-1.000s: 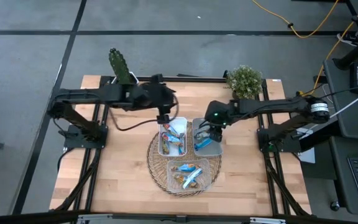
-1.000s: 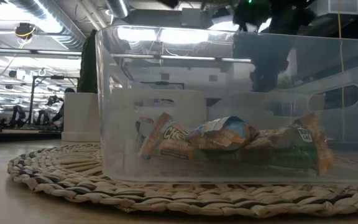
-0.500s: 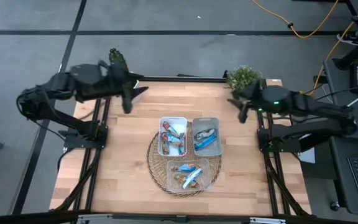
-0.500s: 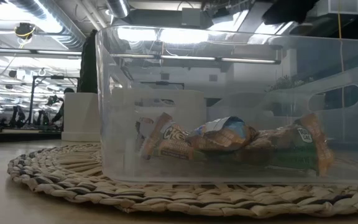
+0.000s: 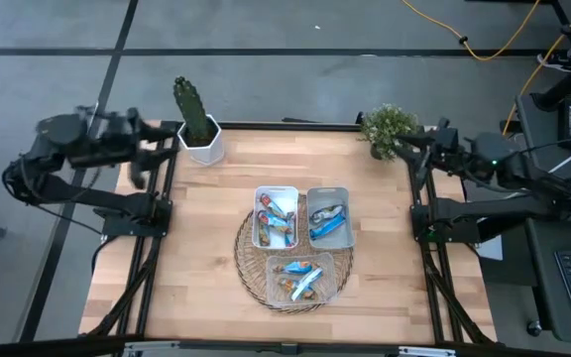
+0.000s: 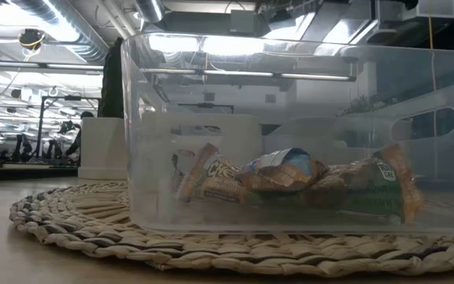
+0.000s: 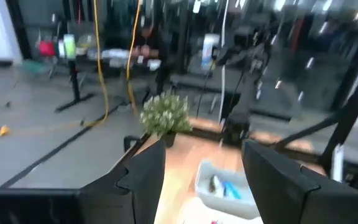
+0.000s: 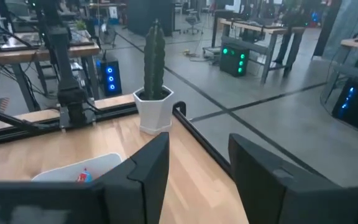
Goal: Pick and place Granola Bars by type
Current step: Return to Home Position
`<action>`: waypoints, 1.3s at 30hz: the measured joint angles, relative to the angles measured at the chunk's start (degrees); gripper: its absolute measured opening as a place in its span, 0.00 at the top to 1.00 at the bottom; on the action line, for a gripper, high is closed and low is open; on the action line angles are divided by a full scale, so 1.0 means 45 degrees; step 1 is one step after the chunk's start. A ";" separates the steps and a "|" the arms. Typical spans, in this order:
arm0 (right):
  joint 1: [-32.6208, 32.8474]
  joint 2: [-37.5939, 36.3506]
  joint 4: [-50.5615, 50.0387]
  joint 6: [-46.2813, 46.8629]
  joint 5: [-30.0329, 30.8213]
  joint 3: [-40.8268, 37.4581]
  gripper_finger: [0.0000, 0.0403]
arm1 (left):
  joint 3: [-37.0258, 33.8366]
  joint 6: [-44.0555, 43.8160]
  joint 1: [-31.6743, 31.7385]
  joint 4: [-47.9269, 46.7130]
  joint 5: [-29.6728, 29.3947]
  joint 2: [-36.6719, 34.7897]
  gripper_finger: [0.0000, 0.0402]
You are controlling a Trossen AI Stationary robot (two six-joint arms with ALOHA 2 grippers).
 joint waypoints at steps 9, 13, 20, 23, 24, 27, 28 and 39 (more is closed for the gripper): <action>0.0004 -0.0107 -0.0010 0.0434 -0.0310 0.0000 0.58 | -0.6668 -0.0533 0.0005 0.4533 0.0087 -0.6932 0.49; 0.0000 -0.0112 -0.0032 0.0593 -0.0335 0.0000 0.58 | -0.8862 -0.0892 0.0001 0.5441 0.0047 -0.7599 0.49; 0.0003 -0.0152 -0.0468 0.0706 -0.0371 0.0000 0.58 | -1.1491 -0.1358 0.0001 0.7799 0.1167 -0.7629 0.49; 0.0000 -0.0189 -0.1174 0.0792 -0.0442 0.0000 0.58 | -1.2507 -0.2151 0.0024 0.8102 0.1403 -0.7630 0.49; 0.0001 -0.0195 -0.1417 0.0799 -0.0453 0.0000 0.58 | -1.2875 -0.2461 0.0015 0.8223 0.1622 -0.7592 0.49; 0.0002 -0.0199 -0.2010 0.0802 -0.0845 0.0000 0.58 | -1.4195 -0.2802 0.0024 0.9902 0.1977 -0.7651 0.48; 0.0005 -0.0199 -0.2139 0.0641 -0.1161 0.0000 0.58 | -1.4595 -0.2613 0.0011 1.0436 0.2286 -0.7642 0.48; 0.0005 -0.1626 0.0334 -0.1831 -0.3785 -0.1995 0.58 | -1.5983 -0.0450 0.0015 1.0403 0.1607 -0.7545 0.48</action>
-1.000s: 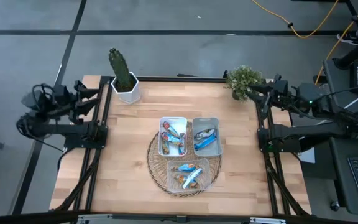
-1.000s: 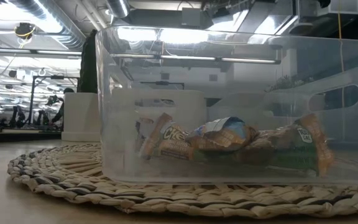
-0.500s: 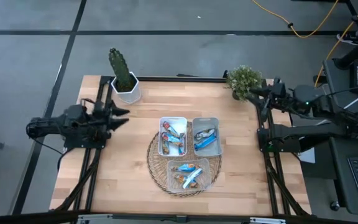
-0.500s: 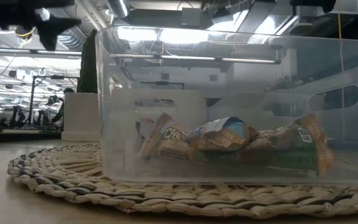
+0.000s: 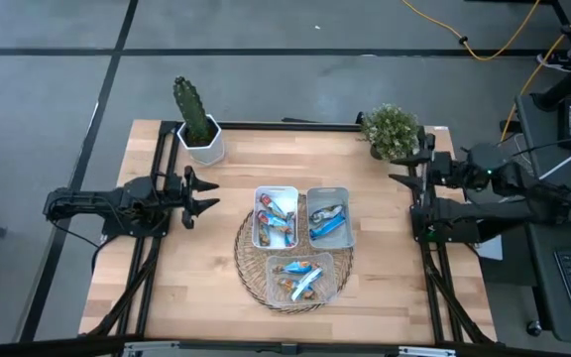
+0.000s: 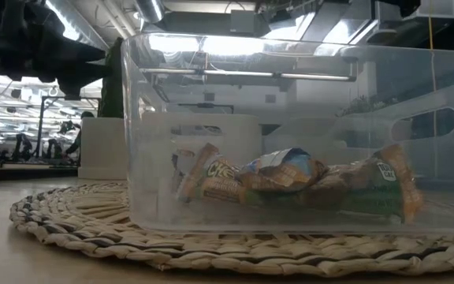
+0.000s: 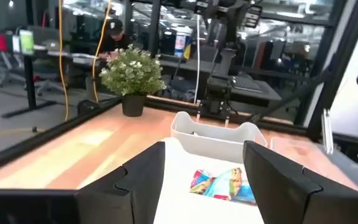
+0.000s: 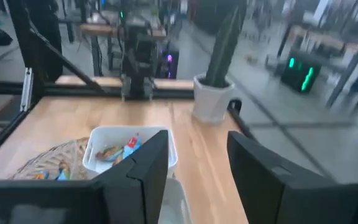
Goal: Pick and place Granola Bars by type
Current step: Return to Home Position
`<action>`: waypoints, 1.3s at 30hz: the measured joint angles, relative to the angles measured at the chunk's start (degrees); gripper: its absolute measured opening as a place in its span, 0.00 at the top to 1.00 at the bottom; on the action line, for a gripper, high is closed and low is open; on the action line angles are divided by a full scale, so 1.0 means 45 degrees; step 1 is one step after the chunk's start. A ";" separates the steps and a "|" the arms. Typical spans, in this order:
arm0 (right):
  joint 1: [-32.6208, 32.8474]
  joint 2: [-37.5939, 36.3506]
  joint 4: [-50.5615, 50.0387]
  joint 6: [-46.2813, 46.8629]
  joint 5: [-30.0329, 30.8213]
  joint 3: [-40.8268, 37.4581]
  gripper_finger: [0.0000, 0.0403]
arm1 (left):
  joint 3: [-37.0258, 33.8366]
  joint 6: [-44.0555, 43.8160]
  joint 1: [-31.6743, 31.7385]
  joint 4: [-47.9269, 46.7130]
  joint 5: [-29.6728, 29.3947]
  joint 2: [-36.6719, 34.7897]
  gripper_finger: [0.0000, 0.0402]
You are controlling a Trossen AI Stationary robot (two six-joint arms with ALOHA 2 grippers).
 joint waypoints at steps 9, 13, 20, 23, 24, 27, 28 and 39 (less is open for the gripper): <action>-0.0005 -0.5382 0.2816 -0.0241 -0.1495 -0.4964 0.58 | 0.0000 0.0799 0.0000 -0.0049 0.0137 0.0015 0.48; -0.0005 -0.4981 0.4800 -0.0111 -0.2885 -0.6445 0.58 | 0.0003 0.0804 0.0000 -0.0005 0.0161 0.0029 0.48; 0.0015 -0.4392 1.2371 -0.0183 -0.1990 -0.9911 0.58 | 0.0004 0.0804 0.0000 -0.0063 0.0291 0.0107 0.49; 0.0019 -0.4388 1.2097 -0.0218 -0.1504 -1.0250 0.58 | 0.0004 0.0804 0.0000 -0.0174 0.0244 0.0135 0.48; 0.0041 -0.4351 1.2122 -0.0233 -0.1652 -1.0288 0.58 | 0.0004 0.0804 0.0000 -0.0180 0.0231 0.0134 0.48; 0.0049 -0.4394 1.1926 -0.0254 -0.2813 -1.0312 0.58 | 0.0004 0.0804 0.0000 -0.0172 0.0234 0.0137 0.48; 0.0049 -0.4392 1.1774 -0.0232 -0.3311 -1.0312 0.58 | 0.0004 0.0804 0.0000 -0.0181 0.0234 0.0141 0.48; 0.0049 -0.4392 1.0949 0.1021 -0.3149 -1.0312 0.58 | 0.0004 0.0804 -0.0003 -0.0156 0.0234 0.0141 0.48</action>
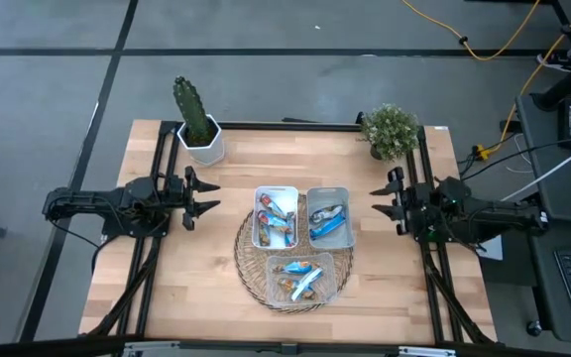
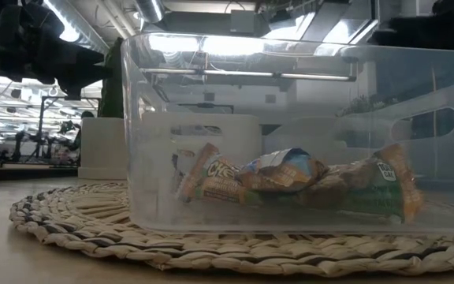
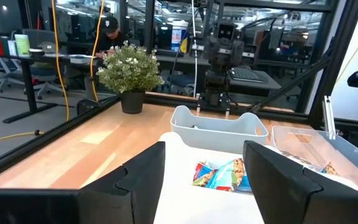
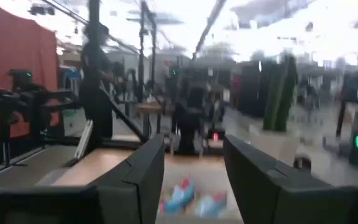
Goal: Pick and place Granola Bars by type
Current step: Return to Home Position
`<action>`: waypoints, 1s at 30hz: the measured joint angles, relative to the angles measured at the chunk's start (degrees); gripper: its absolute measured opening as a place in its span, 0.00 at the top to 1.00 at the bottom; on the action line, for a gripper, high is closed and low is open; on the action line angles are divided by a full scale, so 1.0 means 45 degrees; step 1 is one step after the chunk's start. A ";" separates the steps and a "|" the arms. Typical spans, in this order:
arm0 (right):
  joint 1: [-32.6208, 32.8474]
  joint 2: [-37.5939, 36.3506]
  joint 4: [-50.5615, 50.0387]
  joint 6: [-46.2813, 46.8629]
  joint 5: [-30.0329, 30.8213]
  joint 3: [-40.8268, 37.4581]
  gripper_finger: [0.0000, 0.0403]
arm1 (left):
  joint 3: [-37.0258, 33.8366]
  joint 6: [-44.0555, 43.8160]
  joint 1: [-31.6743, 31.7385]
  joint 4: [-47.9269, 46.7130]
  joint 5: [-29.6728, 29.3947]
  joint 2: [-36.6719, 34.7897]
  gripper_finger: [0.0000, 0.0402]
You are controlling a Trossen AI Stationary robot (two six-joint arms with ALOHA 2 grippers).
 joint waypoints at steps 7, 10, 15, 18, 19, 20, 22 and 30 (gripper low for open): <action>-0.0004 0.0012 -0.2655 0.0549 -0.0345 0.0000 0.58 | 0.0000 -0.0005 0.0003 0.0000 0.0000 0.0000 0.48; 0.0001 0.0000 -0.2850 0.0642 -0.0977 0.0000 0.58 | 0.0000 -0.0004 0.0003 0.0000 0.0000 0.0000 0.48; 0.0000 0.0010 -0.3094 0.2507 -0.1114 0.0005 0.58 | 0.0000 -0.0005 0.0003 0.0000 0.0000 0.0000 0.49; 0.0000 0.0010 -0.3122 0.3108 -0.1100 0.0005 0.58 | 0.0000 -0.0005 -0.0001 0.0000 0.0000 0.0000 0.49; 0.0000 0.0010 -0.3138 0.3166 -0.1098 0.0005 0.58 | 0.0000 -0.0005 0.0003 0.0000 0.0000 0.0000 0.48; 0.0000 0.0010 -0.3138 0.3162 -0.1100 0.0005 0.58 | 0.0000 -0.0005 0.0003 0.0000 0.0000 0.0000 0.48; 0.0000 0.0010 -0.3138 0.3147 -0.1096 0.0005 0.58 | 0.0000 -0.0005 -0.0001 0.0000 0.0000 0.0000 0.48; 0.0000 0.0010 -0.3138 0.3153 -0.1086 0.0005 0.58 | 0.0000 -0.0005 0.0003 -0.0003 0.0000 0.0000 0.49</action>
